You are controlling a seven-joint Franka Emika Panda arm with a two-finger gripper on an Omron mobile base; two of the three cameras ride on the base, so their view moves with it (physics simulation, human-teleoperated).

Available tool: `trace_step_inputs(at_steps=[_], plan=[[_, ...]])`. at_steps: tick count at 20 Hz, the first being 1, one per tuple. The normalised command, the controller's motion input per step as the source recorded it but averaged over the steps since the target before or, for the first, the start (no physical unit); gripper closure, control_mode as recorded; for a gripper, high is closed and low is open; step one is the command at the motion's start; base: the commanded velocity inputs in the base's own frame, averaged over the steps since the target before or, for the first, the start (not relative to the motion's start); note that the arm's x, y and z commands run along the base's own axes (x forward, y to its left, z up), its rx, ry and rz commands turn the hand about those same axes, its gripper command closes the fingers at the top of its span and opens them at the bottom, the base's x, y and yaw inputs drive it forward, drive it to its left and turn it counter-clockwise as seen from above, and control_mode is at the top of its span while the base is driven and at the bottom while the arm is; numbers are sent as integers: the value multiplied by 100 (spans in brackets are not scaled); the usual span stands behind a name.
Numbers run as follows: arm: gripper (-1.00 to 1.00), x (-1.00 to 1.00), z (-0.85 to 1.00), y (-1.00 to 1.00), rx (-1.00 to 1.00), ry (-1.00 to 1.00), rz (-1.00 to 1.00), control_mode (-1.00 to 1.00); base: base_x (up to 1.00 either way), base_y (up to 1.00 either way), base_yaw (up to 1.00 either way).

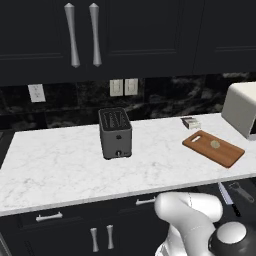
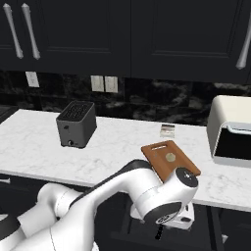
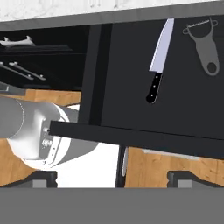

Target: Place the appropriate cutting tool for cutting the garlic skin on the cutting board.

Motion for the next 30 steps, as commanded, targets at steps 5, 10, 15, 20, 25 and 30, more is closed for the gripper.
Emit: trace_step_inputs(at_steps=[5,10,15,20,25,30], plan=[[-100,2,-50,-7,-3,0,0,-100,0,0,0],[-100,24,-44,-4,0,0,0,-100,0,0,0],[-100,24,-27,-2,-1,1,0,-100,0,0,0],[-100,6,-54,0,0,11,0,-100,0,0,0],[-100,-3,-30,0,0,13,0,-100,0,0,0],[-100,-16,-16,0,0,16,0,-100,0,0,0]])
